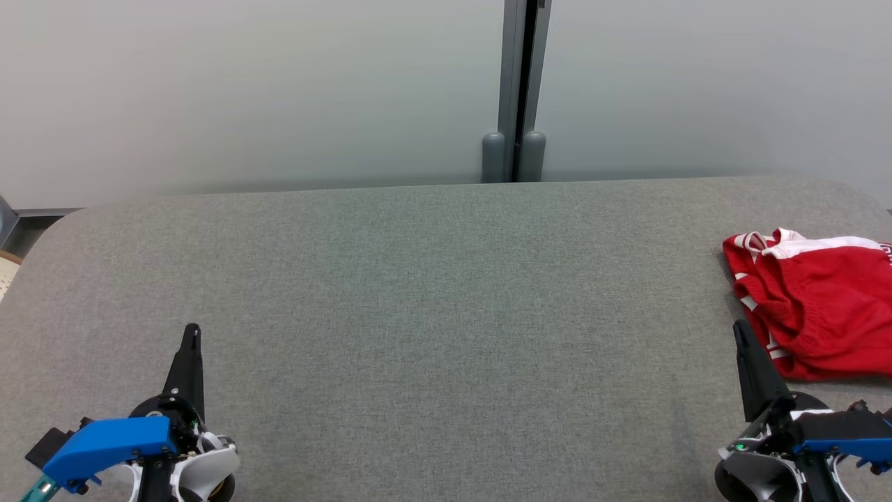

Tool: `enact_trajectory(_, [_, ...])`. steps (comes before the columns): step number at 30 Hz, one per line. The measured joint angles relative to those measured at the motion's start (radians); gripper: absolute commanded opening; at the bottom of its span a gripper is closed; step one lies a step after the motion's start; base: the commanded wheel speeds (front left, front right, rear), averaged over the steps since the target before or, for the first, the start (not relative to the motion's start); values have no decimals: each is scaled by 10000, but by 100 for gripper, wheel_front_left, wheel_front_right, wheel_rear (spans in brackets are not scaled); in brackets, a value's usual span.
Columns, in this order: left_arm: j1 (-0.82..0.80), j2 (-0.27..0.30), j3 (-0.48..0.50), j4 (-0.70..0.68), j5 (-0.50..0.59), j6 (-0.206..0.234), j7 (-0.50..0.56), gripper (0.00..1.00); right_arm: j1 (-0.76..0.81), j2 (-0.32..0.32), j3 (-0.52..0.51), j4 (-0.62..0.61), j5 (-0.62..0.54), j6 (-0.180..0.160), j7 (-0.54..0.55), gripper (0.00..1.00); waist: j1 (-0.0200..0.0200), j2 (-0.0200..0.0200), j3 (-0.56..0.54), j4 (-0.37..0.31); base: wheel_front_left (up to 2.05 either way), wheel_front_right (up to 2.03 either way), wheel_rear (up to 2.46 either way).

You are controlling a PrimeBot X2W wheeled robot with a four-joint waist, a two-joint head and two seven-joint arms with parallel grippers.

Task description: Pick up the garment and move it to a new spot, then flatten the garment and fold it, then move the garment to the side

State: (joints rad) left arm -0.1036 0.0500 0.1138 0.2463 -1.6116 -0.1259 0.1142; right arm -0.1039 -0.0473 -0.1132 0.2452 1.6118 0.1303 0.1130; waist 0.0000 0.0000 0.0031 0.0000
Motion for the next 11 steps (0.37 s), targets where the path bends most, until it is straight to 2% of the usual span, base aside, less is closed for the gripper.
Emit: enact_trajectory(11, [0,0,0,0,0,-2,0,0,0,0,0,0,0,0,0,0,0,0,0,0,0,0,0])
